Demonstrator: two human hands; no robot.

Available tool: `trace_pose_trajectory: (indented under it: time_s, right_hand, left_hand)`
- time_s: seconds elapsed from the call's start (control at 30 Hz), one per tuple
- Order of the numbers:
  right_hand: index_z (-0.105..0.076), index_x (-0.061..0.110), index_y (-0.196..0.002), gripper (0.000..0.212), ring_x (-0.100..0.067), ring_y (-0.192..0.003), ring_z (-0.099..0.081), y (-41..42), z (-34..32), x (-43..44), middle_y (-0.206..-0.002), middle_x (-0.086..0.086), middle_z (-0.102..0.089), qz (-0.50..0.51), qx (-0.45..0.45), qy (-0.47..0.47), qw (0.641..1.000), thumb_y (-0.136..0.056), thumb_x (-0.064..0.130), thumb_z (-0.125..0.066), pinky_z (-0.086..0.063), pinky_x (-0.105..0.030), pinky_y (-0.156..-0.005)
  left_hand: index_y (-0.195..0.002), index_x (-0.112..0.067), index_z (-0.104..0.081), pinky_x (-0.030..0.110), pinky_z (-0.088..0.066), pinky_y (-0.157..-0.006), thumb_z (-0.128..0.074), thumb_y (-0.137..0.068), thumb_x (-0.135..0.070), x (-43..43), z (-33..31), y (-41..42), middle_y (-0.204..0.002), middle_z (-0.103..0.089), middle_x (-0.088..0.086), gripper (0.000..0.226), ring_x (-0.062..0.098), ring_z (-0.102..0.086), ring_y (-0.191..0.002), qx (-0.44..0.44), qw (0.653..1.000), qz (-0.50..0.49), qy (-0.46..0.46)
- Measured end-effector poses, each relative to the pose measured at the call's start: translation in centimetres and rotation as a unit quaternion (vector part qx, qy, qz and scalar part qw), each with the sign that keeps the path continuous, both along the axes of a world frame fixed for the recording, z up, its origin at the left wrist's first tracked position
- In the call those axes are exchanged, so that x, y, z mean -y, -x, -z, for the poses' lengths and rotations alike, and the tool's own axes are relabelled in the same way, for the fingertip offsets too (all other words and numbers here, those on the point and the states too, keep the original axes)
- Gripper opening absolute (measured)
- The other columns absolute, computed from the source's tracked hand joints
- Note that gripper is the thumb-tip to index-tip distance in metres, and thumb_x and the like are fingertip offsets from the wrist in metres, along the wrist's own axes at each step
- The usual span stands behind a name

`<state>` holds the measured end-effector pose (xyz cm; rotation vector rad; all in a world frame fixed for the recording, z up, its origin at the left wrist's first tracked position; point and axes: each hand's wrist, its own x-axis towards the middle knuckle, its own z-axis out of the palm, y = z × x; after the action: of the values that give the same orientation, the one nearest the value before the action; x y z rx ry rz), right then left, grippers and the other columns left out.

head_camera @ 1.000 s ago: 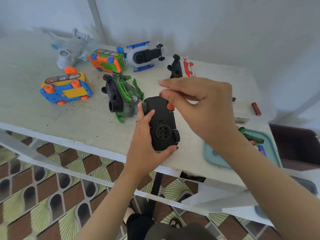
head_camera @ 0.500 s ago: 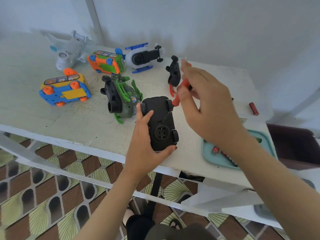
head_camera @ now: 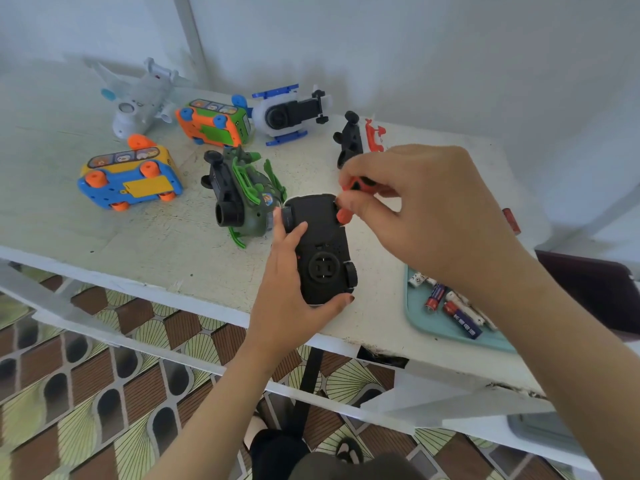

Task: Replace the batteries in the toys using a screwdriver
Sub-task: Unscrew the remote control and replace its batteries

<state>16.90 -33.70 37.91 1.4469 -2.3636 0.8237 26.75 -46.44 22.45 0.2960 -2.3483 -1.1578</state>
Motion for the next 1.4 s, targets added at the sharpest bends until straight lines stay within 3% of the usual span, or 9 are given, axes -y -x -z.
trace_pose_trajectory:
  time_s: [0.33, 0.43, 0.5, 0.57, 0.83, 0.97, 1.2, 1.3, 1.4]
  right_hand:
    - [-0.045, 0.02, -0.053, 0.061, -0.011, -0.049, -0.036, -1.2, -2.2, 0.7, -0.053, 0.003, -0.049, 0.157, -0.045, -0.187, 0.969, -0.095, 0.061, -0.03, -0.025, -0.027, -0.048]
    - [-0.058, 0.011, -0.107, 0.059, -0.019, -0.072, -0.056, -0.5, -1.2, 0.5, -0.087, -0.001, -0.065, 0.134, -0.054, -0.162, 0.976, -0.097, 0.056, -0.021, -0.045, -0.034, -0.064]
    - [-0.022, 0.008, -0.149, 0.058, -0.019, -0.099, -0.056, 0.3, -0.7, 0.1, -0.109, -0.002, -0.06, 0.057, 0.047, -0.134, 0.988, -0.101, 0.041, -0.026, -0.046, -0.037, -0.084]
    - [-0.006, 0.008, -0.153, 0.059, -0.013, -0.107, -0.051, 0.5, -0.6, -0.1, -0.119, -0.005, -0.055, -0.04, 0.114, -0.114, 0.986, -0.102, 0.025, -0.031, -0.039, -0.026, -0.093]
    - [-0.064, 0.012, -0.107, 0.02, -0.017, -0.081, -0.064, 0.1, 0.2, 0.4, -0.086, -0.001, -0.068, -0.124, 0.023, -0.029, 0.992, -0.09, 0.018, -0.054, -0.05, -0.038, -0.074]
    - [-0.062, 0.009, -0.089, 0.028, -0.02, -0.065, -0.06, -0.3, -0.4, 0.9, -0.071, -0.002, -0.067, -0.046, 0.0, -0.052, 0.998, -0.089, 0.035, -0.05, -0.05, -0.04, -0.065]
    - [-0.038, 0.018, -0.066, 0.047, -0.014, -0.053, -0.039, -0.7, -1.9, 1.3, -0.061, 0.003, -0.05, 0.088, -0.014, -0.141, 0.986, -0.092, 0.055, -0.05, -0.027, -0.023, -0.05]
    - [-0.043, 0.017, -0.072, 0.051, -0.02, -0.063, -0.05, -1.3, -1.8, 1.6, -0.077, 0.001, -0.064, 0.107, -0.039, -0.16, 0.98, -0.093, 0.062, -0.031, -0.032, -0.03, -0.055]
    - [-0.044, 0.012, -0.125, 0.054, -0.019, -0.077, -0.058, -2.0, -1.1, 1.4, -0.098, -0.002, -0.06, 0.082, -0.019, -0.128, 0.988, -0.098, 0.052, -0.021, -0.036, -0.033, -0.059]
  left_hand:
    - [-0.15, -0.021, -0.023, 0.023, -0.03, -0.113, -0.087, -0.068, -0.036, 0.1, 0.2, 0.0, -0.159, 0.015, -0.023, 0.106, 0.009, -0.015, -0.148, 0.013, 1.0, -0.006, 0.001]
    - [-0.15, -0.02, -0.023, 0.035, -0.035, -0.114, -0.086, -0.068, -0.039, 0.0, 0.1, 0.0, -0.159, 0.014, -0.024, 0.105, 0.008, -0.015, -0.148, 0.007, 1.0, -0.005, -0.001]
    - [-0.15, -0.021, -0.024, 0.04, -0.038, -0.113, -0.082, -0.067, -0.044, 0.0, 0.1, 0.0, -0.16, 0.013, -0.023, 0.104, 0.009, -0.016, -0.148, 0.003, 1.0, -0.004, -0.004]
    - [-0.15, -0.022, -0.024, 0.04, -0.039, -0.112, -0.08, -0.066, -0.045, 0.0, 0.0, 0.0, -0.16, 0.013, -0.022, 0.104, 0.008, -0.017, -0.148, 0.004, 1.0, -0.006, -0.005]
    - [-0.15, -0.02, -0.023, 0.008, -0.023, -0.11, -0.087, -0.067, -0.036, 0.1, 0.2, 0.0, -0.16, 0.011, -0.018, 0.106, 0.0, -0.01, -0.147, 0.007, 1.0, -0.002, -0.001]
    - [-0.15, -0.021, -0.023, 0.001, -0.018, -0.106, -0.086, -0.068, -0.037, 0.1, 0.1, 0.0, -0.16, 0.009, -0.015, 0.105, -0.013, -0.004, -0.142, 0.001, 1.0, -0.003, 0.003]
    - [-0.149, -0.026, -0.022, 0.016, -0.031, -0.11, -0.077, -0.066, -0.052, 0.1, 0.1, 0.0, -0.161, 0.012, -0.019, 0.103, 0.003, -0.016, -0.147, -0.001, 1.0, 0.002, -0.009]
    - [-0.149, -0.024, -0.023, 0.023, -0.033, -0.111, -0.082, -0.067, -0.046, 0.0, 0.2, 0.0, -0.162, 0.01, -0.017, 0.103, -0.002, -0.014, -0.146, -0.004, 1.0, 0.0, -0.008]
    - [-0.148, -0.014, -0.028, 0.007, -0.022, -0.109, -0.088, -0.067, -0.032, 0.0, -0.1, 0.0, -0.163, 0.003, -0.004, 0.102, -0.018, 0.001, -0.14, 0.002, 1.0, -0.001, -0.004]
